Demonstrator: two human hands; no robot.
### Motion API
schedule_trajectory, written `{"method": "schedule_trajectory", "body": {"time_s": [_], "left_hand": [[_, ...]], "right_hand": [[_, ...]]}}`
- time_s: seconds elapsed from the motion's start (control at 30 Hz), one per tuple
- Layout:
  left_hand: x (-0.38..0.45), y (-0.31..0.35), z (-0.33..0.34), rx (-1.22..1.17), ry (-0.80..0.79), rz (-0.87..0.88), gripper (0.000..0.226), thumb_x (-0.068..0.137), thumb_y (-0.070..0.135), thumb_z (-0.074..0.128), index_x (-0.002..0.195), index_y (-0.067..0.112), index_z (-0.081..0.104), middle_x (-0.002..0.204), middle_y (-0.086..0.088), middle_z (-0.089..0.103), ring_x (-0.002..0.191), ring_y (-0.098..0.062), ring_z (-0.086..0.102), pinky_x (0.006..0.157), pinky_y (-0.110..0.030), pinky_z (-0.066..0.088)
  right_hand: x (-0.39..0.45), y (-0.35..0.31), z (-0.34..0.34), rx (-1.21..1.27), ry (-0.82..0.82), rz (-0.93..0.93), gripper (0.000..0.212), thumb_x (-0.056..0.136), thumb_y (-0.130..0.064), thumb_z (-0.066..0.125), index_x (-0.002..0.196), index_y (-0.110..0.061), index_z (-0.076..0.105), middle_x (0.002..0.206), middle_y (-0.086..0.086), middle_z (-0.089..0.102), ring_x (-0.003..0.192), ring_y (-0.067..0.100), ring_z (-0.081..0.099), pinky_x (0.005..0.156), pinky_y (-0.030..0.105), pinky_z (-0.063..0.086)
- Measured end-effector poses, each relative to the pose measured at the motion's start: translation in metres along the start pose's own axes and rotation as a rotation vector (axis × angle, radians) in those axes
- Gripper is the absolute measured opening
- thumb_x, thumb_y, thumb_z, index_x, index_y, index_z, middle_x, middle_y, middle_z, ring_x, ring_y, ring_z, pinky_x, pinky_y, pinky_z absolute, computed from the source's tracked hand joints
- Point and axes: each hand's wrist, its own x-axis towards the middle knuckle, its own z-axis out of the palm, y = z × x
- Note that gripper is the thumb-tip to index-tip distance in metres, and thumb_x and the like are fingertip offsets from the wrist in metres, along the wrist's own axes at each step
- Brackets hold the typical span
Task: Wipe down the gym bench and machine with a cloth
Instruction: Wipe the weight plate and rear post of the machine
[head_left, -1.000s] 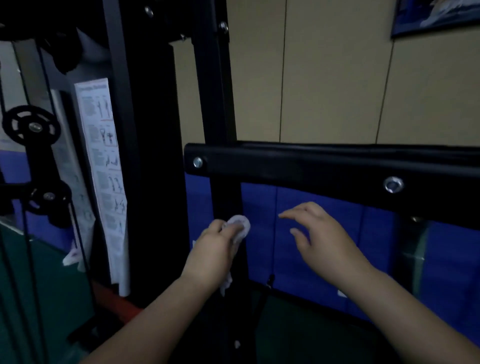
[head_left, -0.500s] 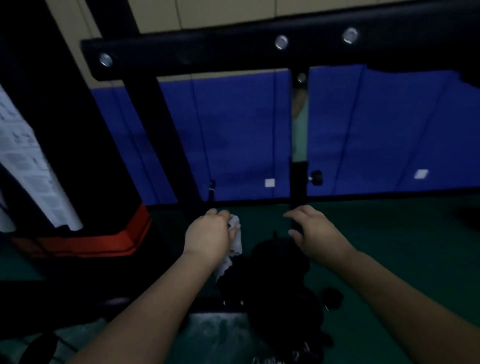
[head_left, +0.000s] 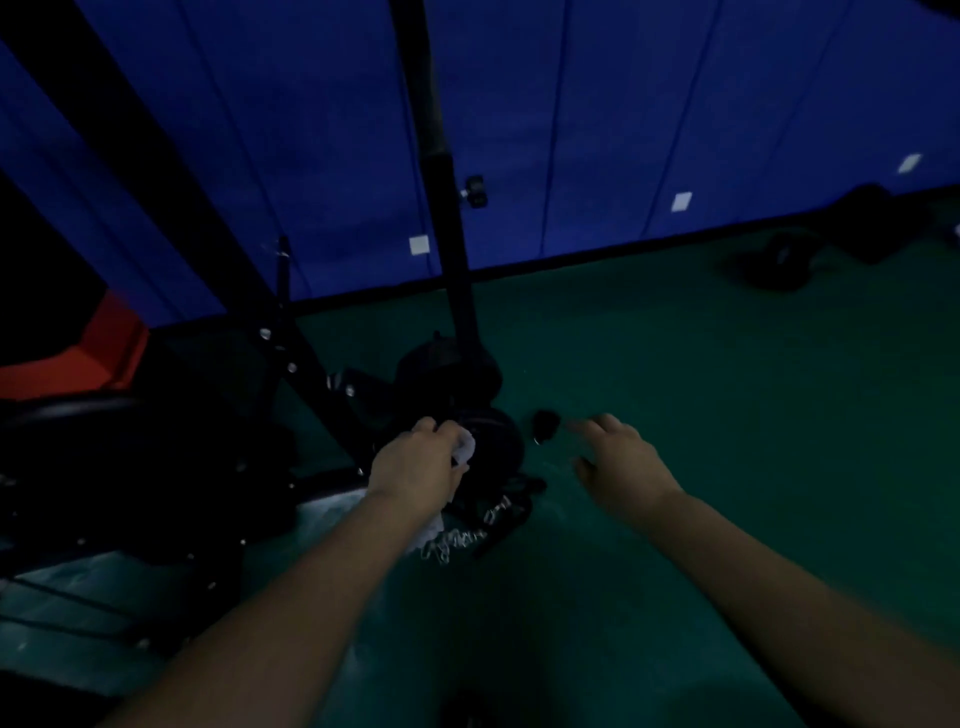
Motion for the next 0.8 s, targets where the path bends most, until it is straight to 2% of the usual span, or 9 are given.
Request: {"method": "schedule_trajectory", "body": {"time_s": [0.3,0.47,0.6,0.8], "left_hand": [[-0.059,0.066,0.057,0.073,-0.172,0.103,0.037,0.094,0.034,0.049,0.130,0.024,0.043,0.121,-0.005,0.049,0.097,-0.023,0.056,0.062,-0.028,0.036],[-0.072,0.086,0.073,0.106,-0.222,0.241,0.039,0.094,0.035,0.051,0.129,0.019,0.043,0.121,-0.007,0.050,0.096,-0.024,0.055,0.065,-0.032,0.043],[-0.086,0.107,0.084,0.130,-0.264,0.376,0.036,0.095,0.035,0.050,0.128,0.020,0.044,0.121,-0.007,0.049,0.093,-0.024,0.054,0.064,-0.031,0.039],[-0.120,0.141,0.106,0.158,-0.265,0.545,0.037,0.094,0.039,0.051,0.126,0.020,0.048,0.117,-0.006,0.052,0.091,-0.027,0.057,0.070,-0.035,0.049]], "right_hand": [[-0.121,0.059,0.045,0.026,-0.060,0.178,0.048,0.095,-0.032,0.048,0.141,-0.024,0.038,0.134,0.004,0.046,0.121,0.028,0.044,0.099,0.041,0.042],[-0.178,0.071,0.057,0.069,0.008,0.350,0.047,0.096,-0.035,0.047,0.140,-0.024,0.040,0.134,0.005,0.046,0.122,0.030,0.044,0.098,0.043,0.043],[-0.229,0.072,0.074,0.122,0.072,0.492,0.046,0.095,-0.035,0.049,0.139,-0.022,0.042,0.134,0.006,0.047,0.122,0.030,0.044,0.096,0.043,0.044],[-0.302,0.078,0.098,0.178,0.100,0.664,0.046,0.096,-0.035,0.048,0.139,-0.022,0.042,0.133,0.006,0.046,0.122,0.031,0.043,0.097,0.043,0.043]]}}
